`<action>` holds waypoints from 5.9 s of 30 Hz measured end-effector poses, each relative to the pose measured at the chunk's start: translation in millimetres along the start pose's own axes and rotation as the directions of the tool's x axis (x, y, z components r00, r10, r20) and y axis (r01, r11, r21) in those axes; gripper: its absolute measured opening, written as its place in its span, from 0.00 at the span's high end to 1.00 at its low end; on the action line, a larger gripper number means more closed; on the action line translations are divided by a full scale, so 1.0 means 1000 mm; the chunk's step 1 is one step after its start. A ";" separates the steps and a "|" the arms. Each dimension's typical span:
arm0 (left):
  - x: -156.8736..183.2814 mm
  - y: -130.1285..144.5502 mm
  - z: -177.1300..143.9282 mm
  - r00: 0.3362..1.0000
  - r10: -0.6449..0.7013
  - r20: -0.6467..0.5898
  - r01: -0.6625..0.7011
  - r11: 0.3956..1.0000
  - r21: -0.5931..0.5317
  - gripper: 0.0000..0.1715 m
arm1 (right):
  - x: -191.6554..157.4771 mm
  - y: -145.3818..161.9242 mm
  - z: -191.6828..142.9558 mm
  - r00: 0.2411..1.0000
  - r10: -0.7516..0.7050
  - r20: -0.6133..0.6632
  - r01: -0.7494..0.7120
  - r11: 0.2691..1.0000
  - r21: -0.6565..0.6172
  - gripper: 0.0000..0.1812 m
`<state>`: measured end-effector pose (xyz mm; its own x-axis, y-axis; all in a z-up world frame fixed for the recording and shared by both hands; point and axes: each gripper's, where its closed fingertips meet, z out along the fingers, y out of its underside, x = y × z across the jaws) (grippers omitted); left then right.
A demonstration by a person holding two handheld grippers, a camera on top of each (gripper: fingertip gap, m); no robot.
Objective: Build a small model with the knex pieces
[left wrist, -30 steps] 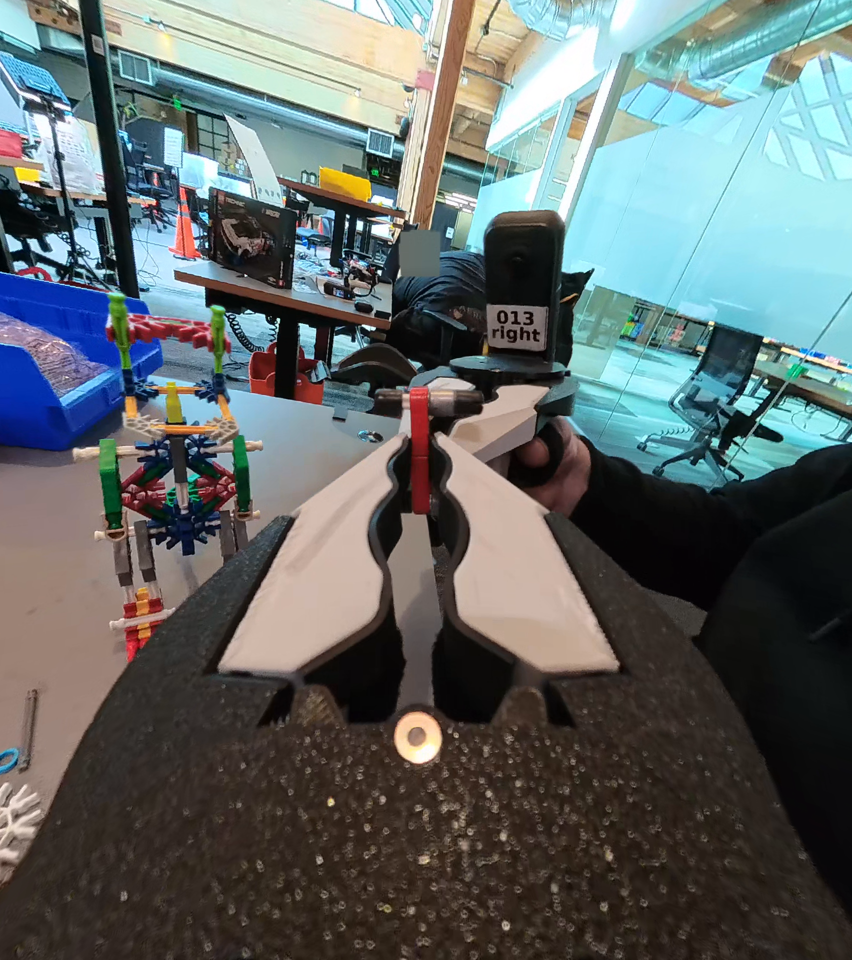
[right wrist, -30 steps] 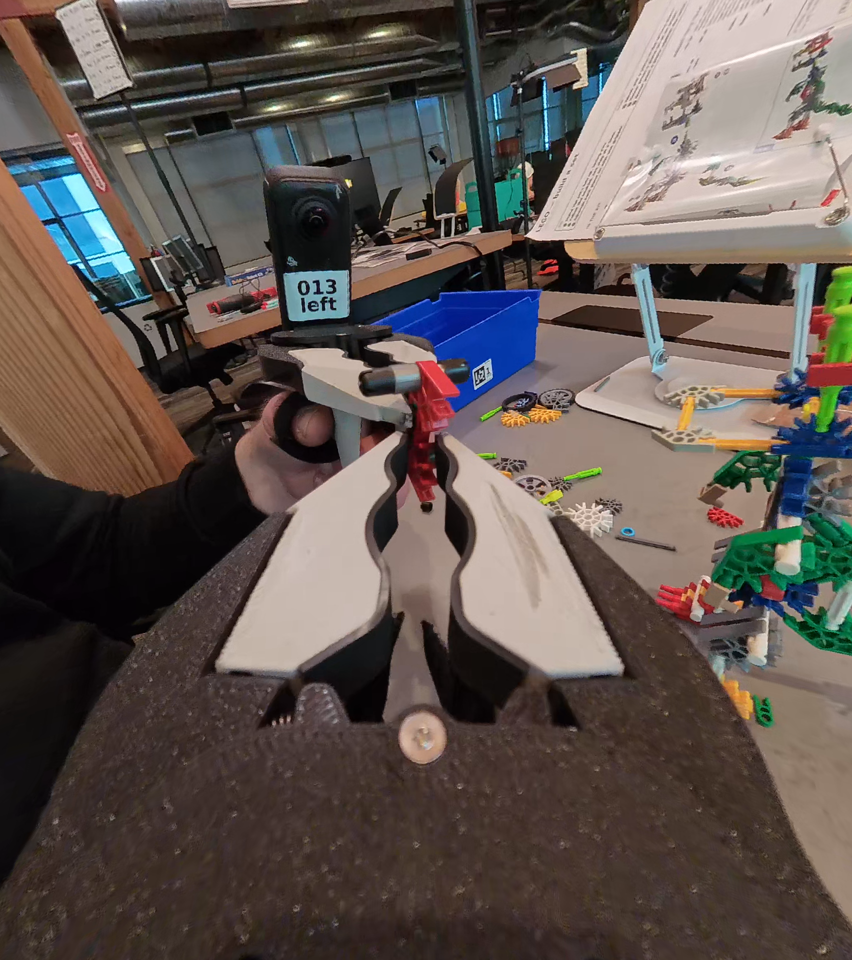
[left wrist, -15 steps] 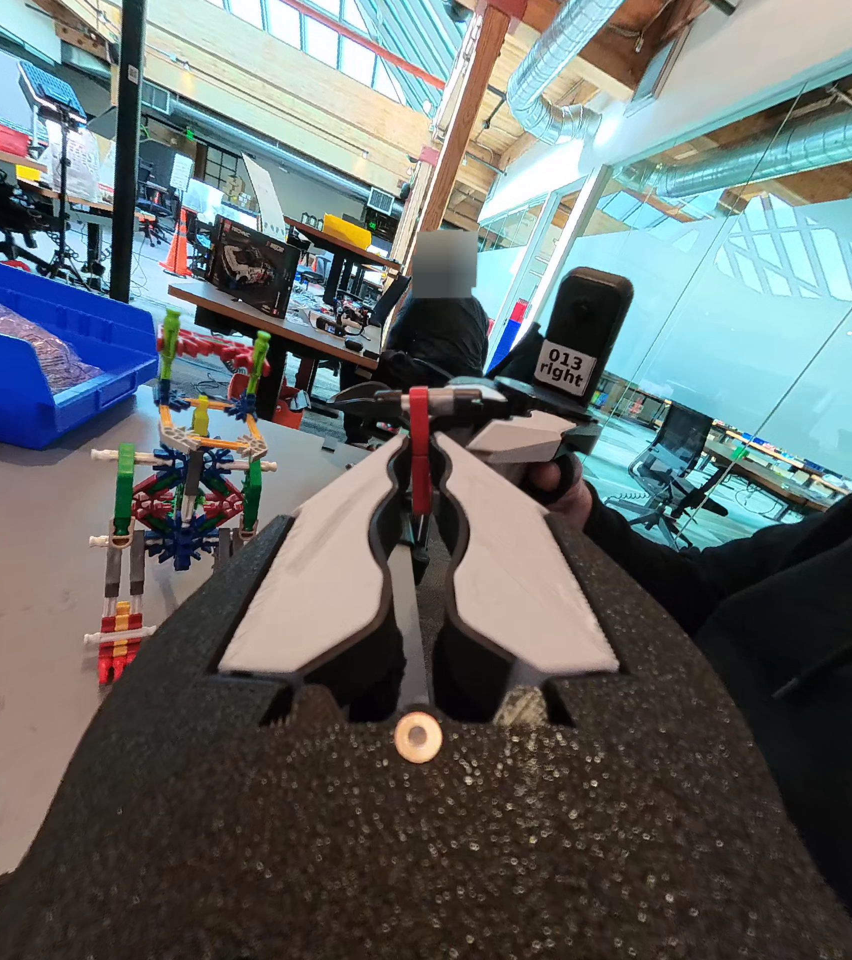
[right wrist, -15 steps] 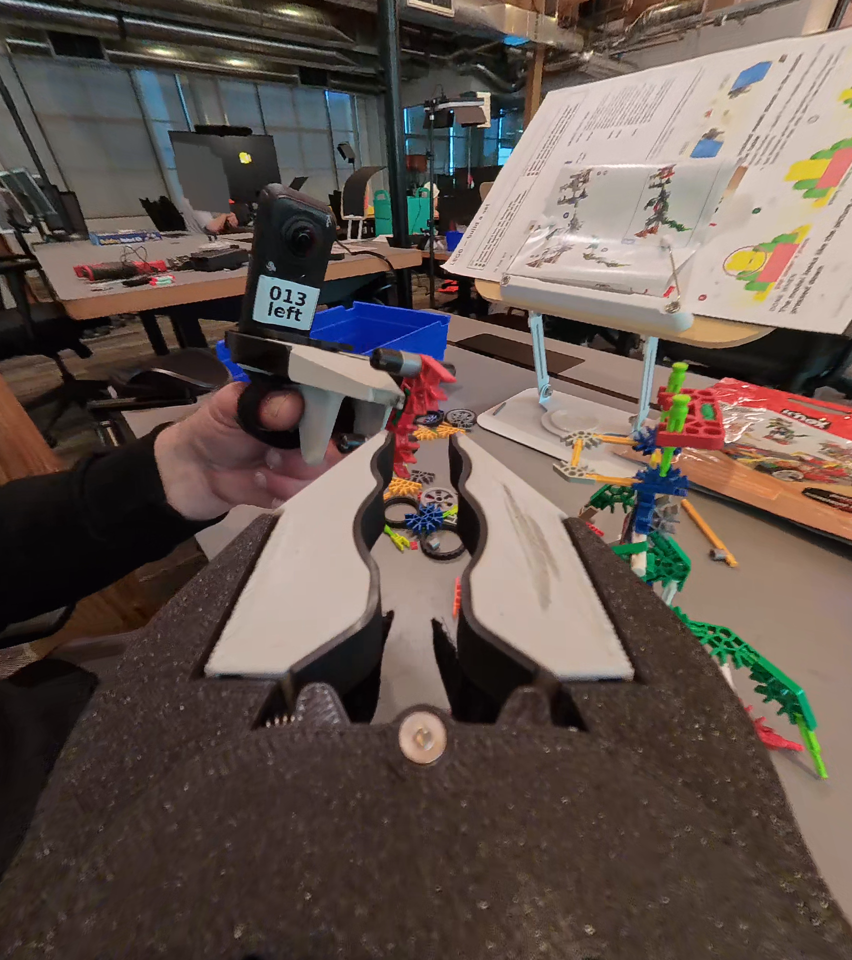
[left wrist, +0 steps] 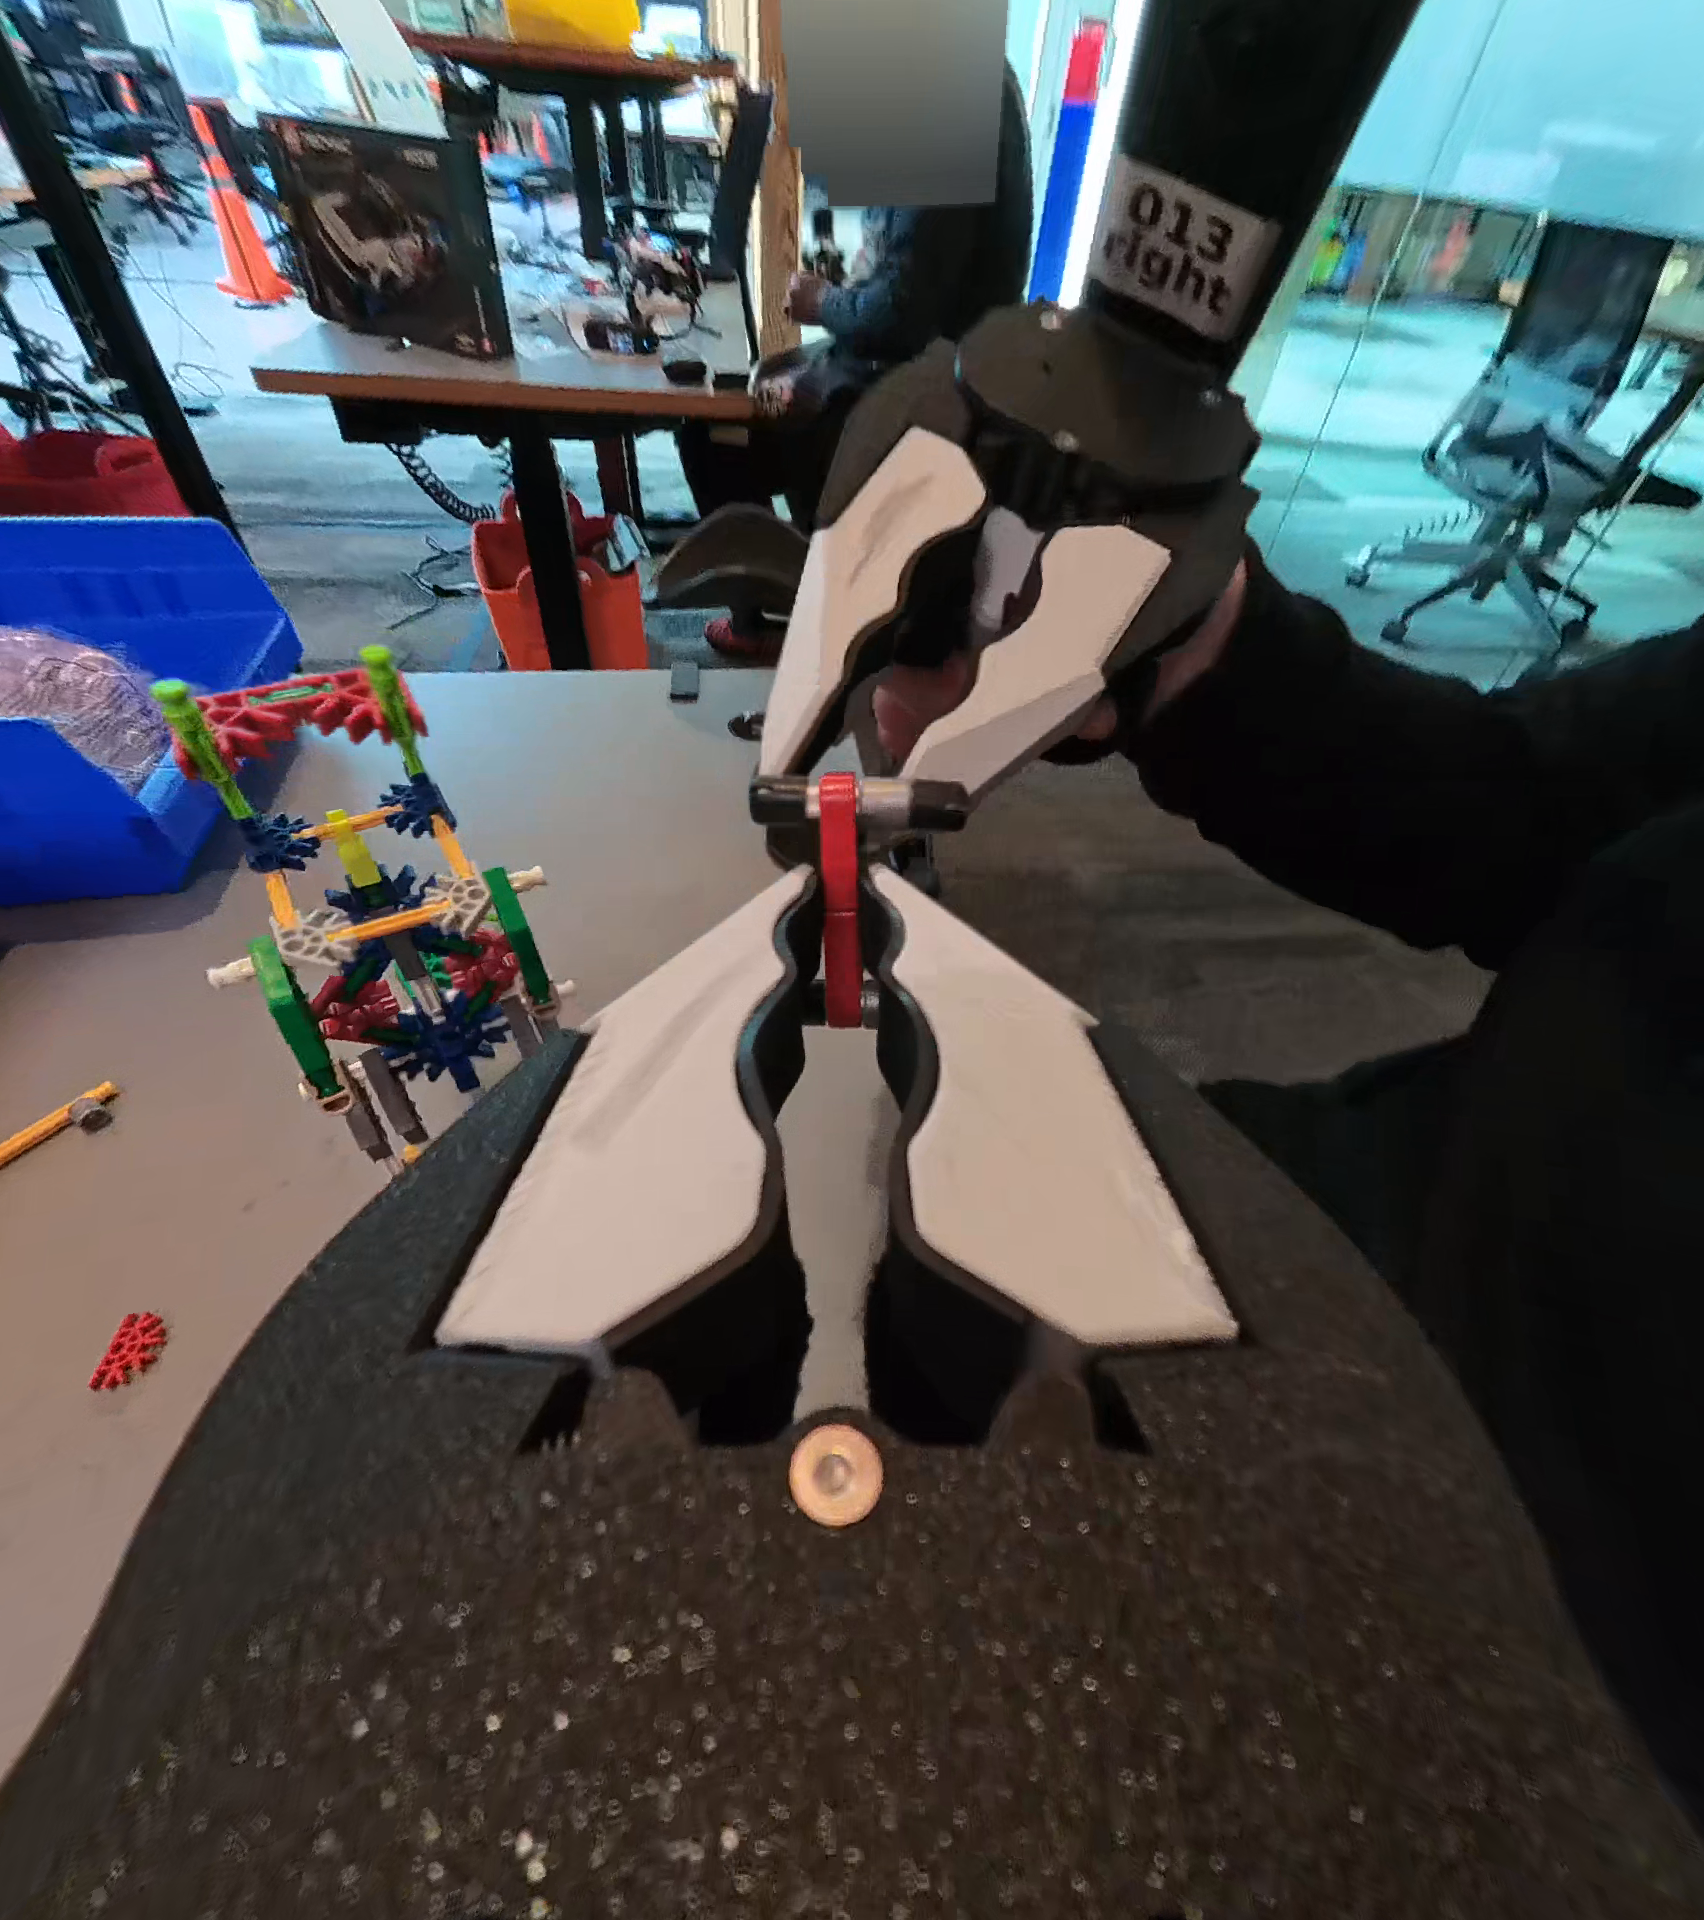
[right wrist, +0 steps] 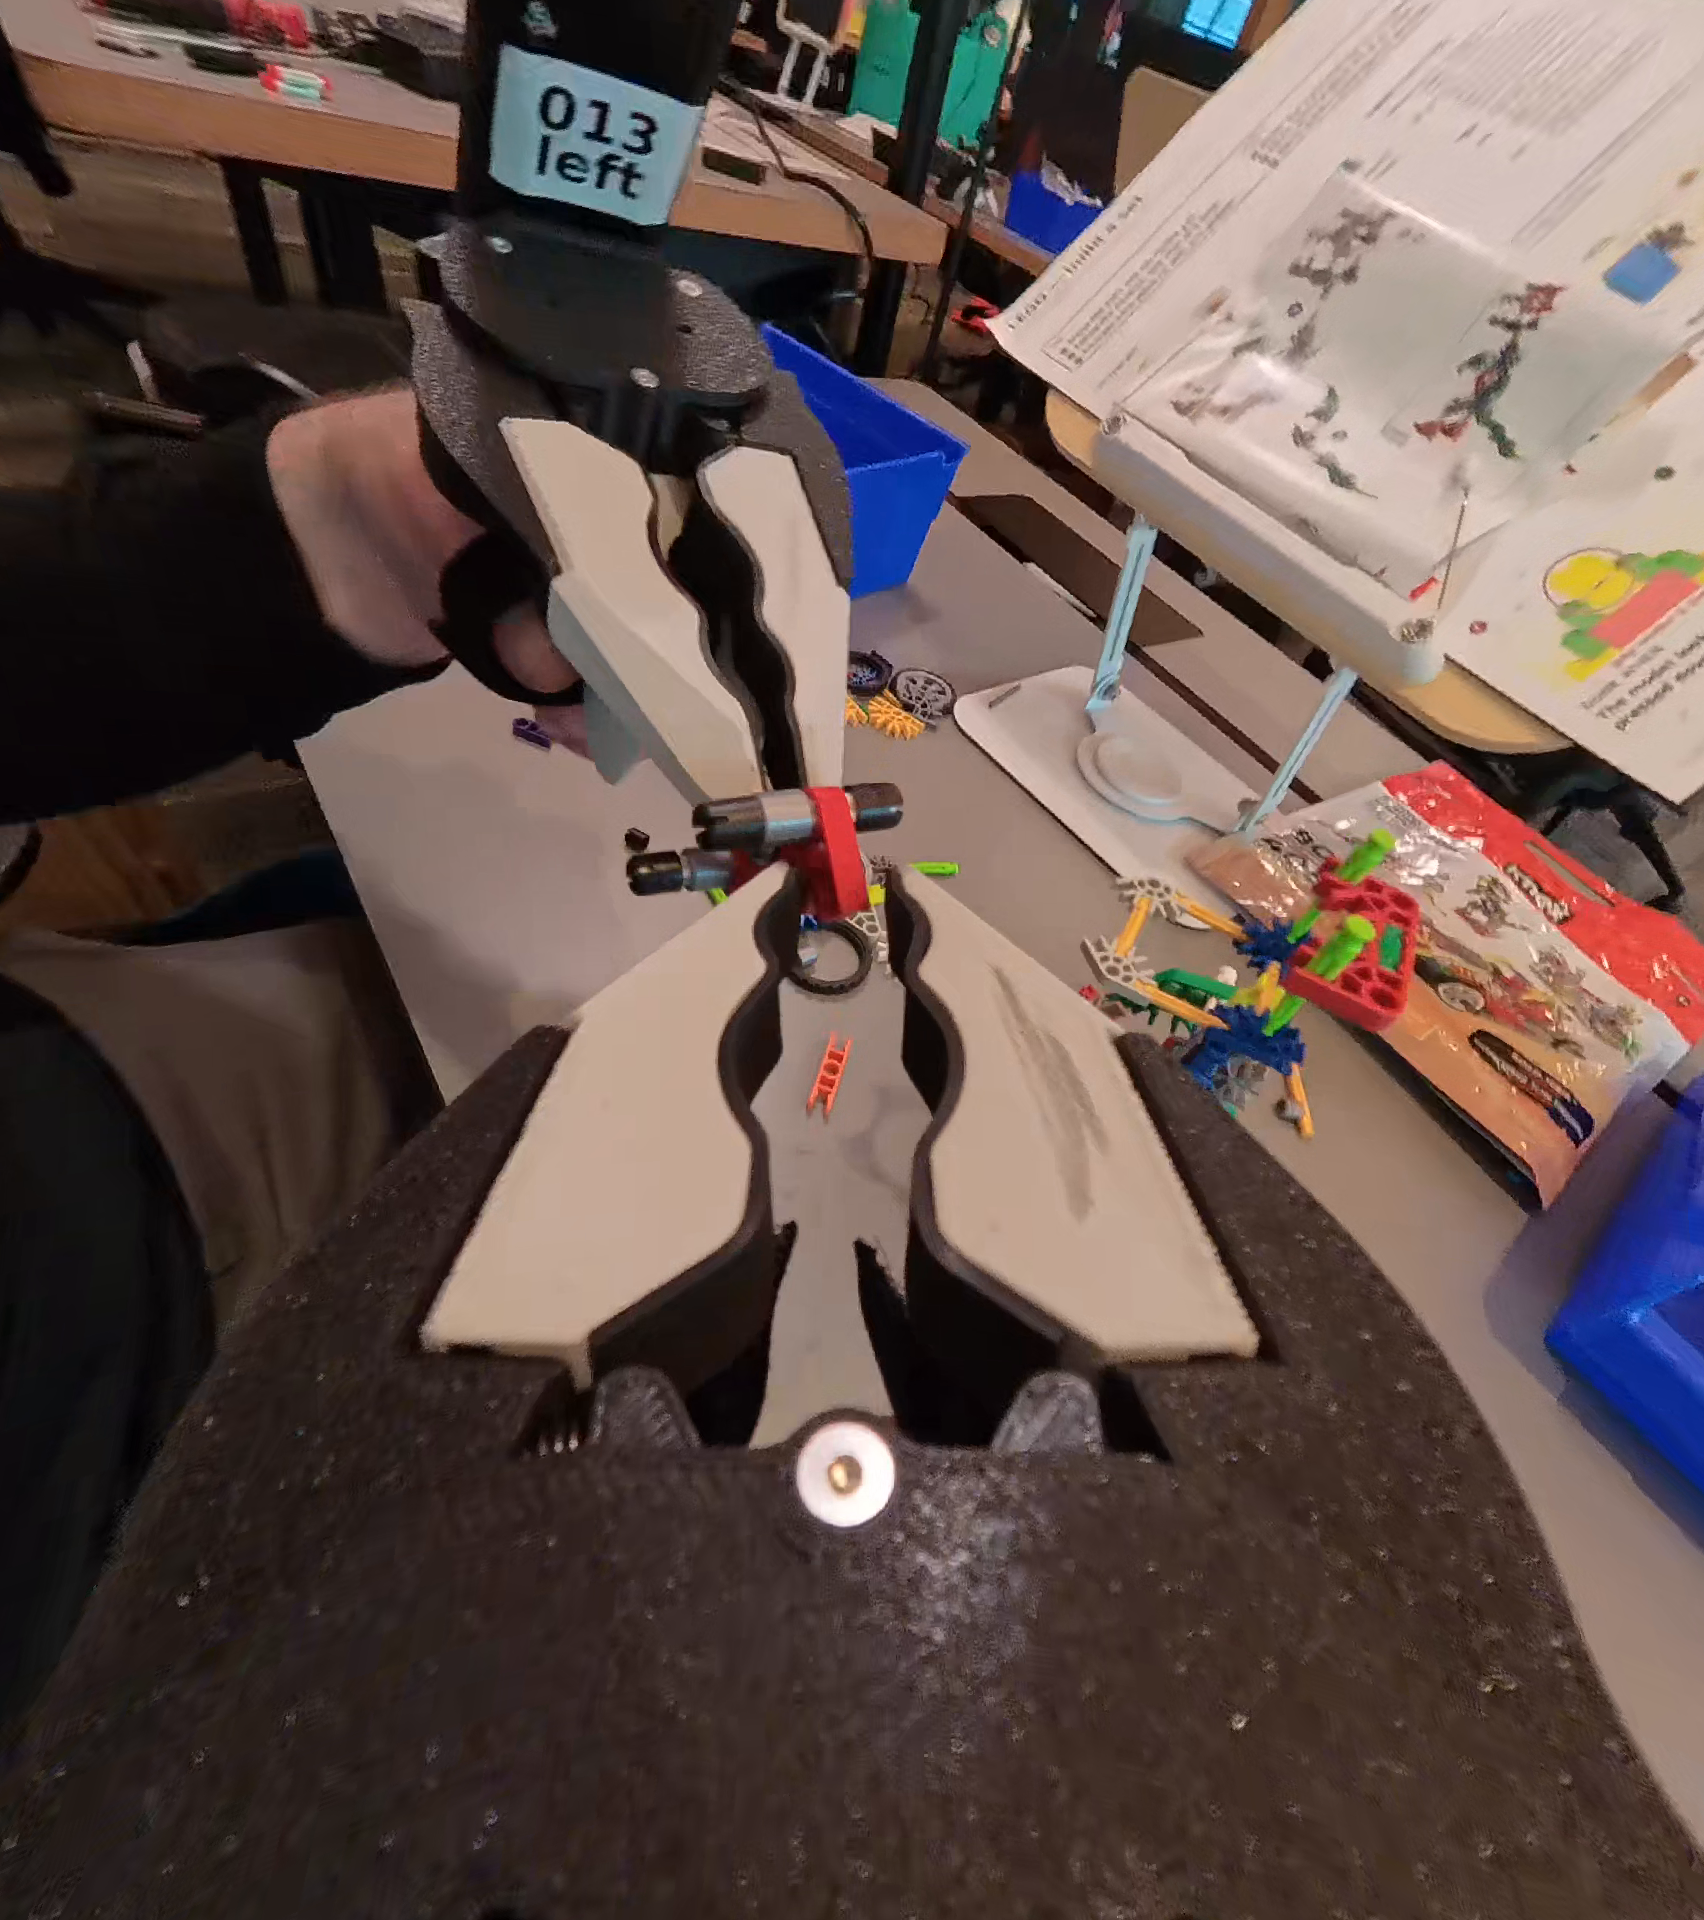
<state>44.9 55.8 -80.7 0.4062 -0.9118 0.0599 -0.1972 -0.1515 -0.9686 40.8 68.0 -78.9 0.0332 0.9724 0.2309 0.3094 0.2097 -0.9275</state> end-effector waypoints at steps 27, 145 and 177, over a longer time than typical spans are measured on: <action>-0.015 -0.036 -0.020 0.998 -0.051 -0.023 0.056 0.917 0.395 0.91 | 0.010 -0.044 -0.012 0.957 0.282 0.068 -0.280 0.836 0.472 0.98; -0.135 -0.023 0.034 0.985 0.078 -0.153 -0.056 0.988 0.141 0.95 | 0.111 0.018 0.006 0.887 0.356 -0.293 -0.290 0.925 0.247 0.97; -0.130 -0.024 0.025 0.987 0.114 -0.115 -0.098 0.987 0.130 0.90 | 0.117 0.027 0.003 0.965 0.200 -0.169 -0.173 0.972 0.159 0.96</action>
<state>19.4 188.2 -71.3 0.2757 -0.9610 -0.0232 -0.1184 -0.0100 -0.9929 49.7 188.0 -77.6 0.2545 0.9631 0.0871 0.1436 0.0515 -0.9883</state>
